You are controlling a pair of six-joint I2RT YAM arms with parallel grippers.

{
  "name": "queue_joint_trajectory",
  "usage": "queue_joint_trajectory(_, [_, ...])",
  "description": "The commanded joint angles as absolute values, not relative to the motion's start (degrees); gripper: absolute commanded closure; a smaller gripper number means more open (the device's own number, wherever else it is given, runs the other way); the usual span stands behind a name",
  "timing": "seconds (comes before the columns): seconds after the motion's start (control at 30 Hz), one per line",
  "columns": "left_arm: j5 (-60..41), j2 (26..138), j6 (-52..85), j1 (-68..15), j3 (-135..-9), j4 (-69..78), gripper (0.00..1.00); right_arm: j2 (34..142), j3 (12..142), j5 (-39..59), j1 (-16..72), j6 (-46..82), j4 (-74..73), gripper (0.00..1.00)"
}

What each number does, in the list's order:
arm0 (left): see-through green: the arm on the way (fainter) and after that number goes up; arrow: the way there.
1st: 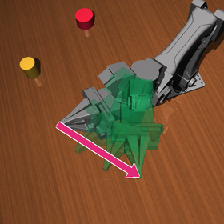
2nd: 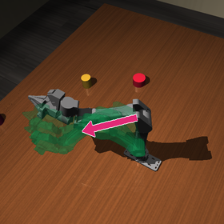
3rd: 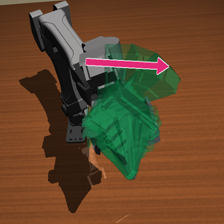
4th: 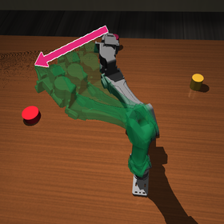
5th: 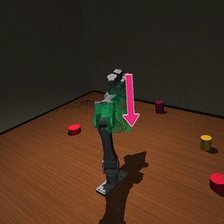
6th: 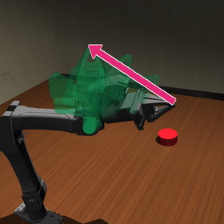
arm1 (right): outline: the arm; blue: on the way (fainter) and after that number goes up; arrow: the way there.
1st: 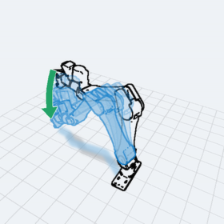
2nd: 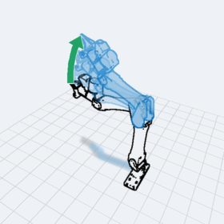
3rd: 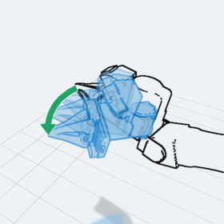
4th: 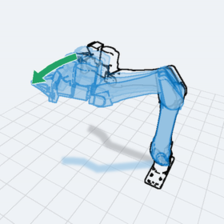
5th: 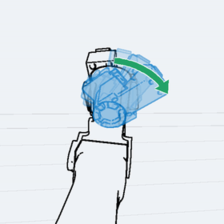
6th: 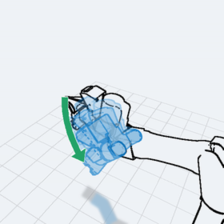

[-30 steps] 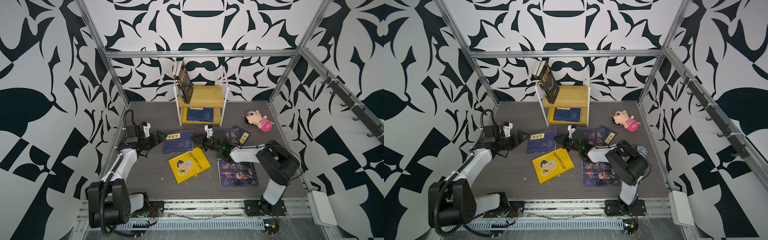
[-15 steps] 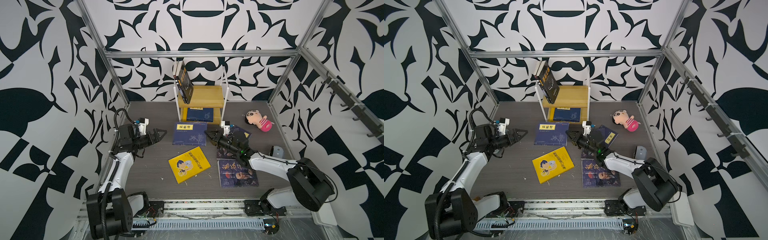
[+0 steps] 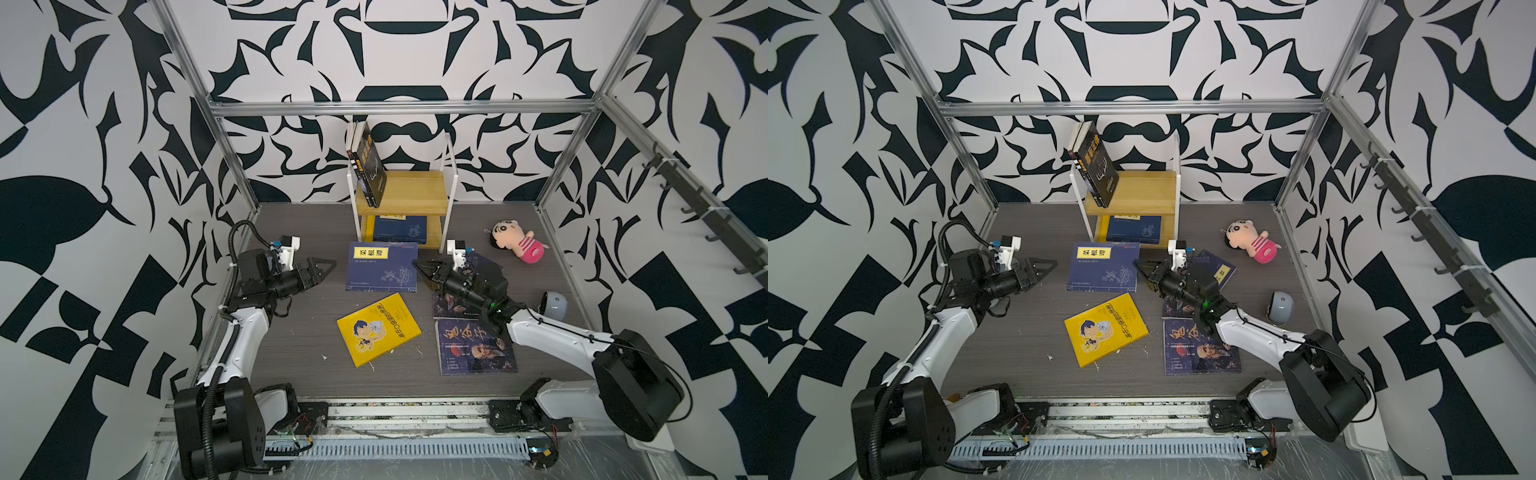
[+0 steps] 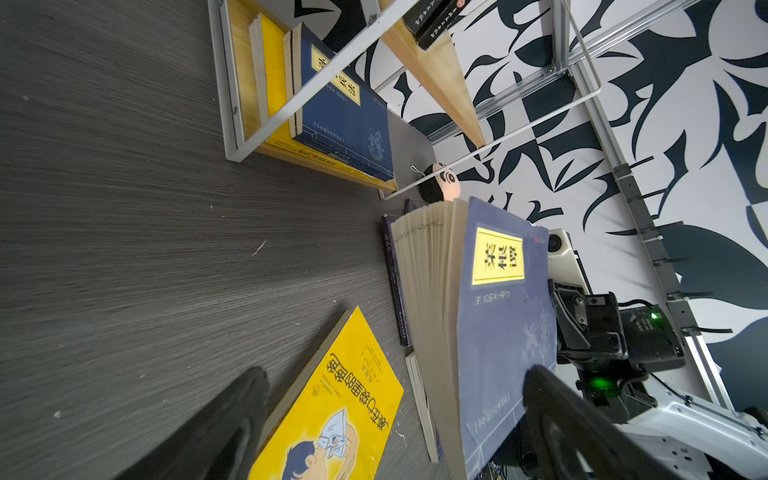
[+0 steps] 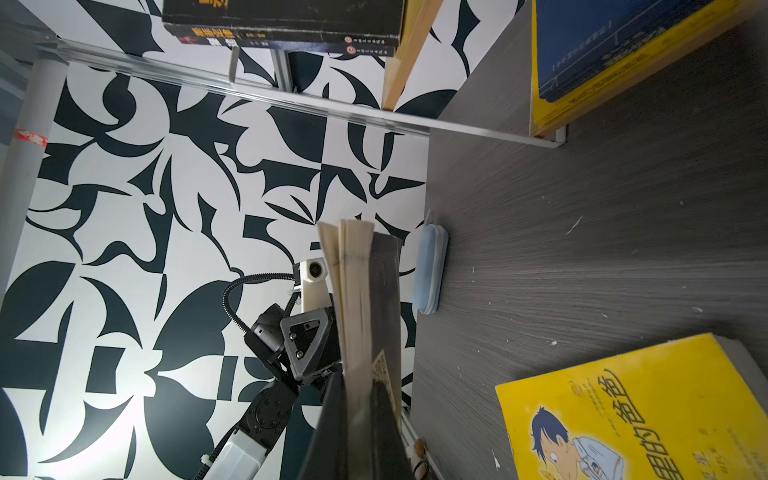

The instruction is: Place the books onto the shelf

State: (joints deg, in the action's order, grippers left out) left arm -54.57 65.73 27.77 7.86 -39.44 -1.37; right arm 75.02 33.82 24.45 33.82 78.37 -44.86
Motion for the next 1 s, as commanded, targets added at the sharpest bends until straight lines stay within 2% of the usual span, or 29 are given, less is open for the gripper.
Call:
queue_joint_trajectory(0.0, [-57.6, 66.1, 28.9, 6.6, -39.1, 1.5, 0.00, 73.8, 34.2, 25.9, 33.8, 79.7, -50.0, 1.00])
queue_joint_trajectory(0.23, [-56.9, 67.5, 29.6, 4.4, -39.2, 2.4, 0.03, 77.5, 34.3, 27.8, 35.8, 80.7, -55.2, 1.00])
queue_joint_trajectory(0.37, [-57.0, 68.0, 30.3, 2.4, -39.0, 2.5, 0.14, 78.6, 34.5, 27.1, 36.9, 80.9, -56.4, 1.00])
queue_joint_trajectory(0.6, [-54.7, 69.2, 31.5, 0.1, -38.5, 2.5, 0.40, 81.4, 34.9, 27.5, 37.0, 82.0, -58.3, 1.00])
queue_joint_trajectory(0.67, [-54.7, 69.6, 31.8, -0.5, -38.7, 2.6, 0.45, 81.3, 34.2, 27.0, 37.0, 82.0, -58.7, 1.00])
queue_joint_trajectory(0.8, [-54.9, 69.5, 32.6, -0.8, -39.2, 2.6, 0.65, 81.4, 34.1, 27.0, 37.0, 81.2, -57.9, 1.00])
queue_joint_trajectory(0.97, [-55.2, 69.0, 32.7, -0.6, -39.4, 2.4, 0.99, 81.7, 32.9, 26.3, 36.8, 80.7, -57.2, 1.00])
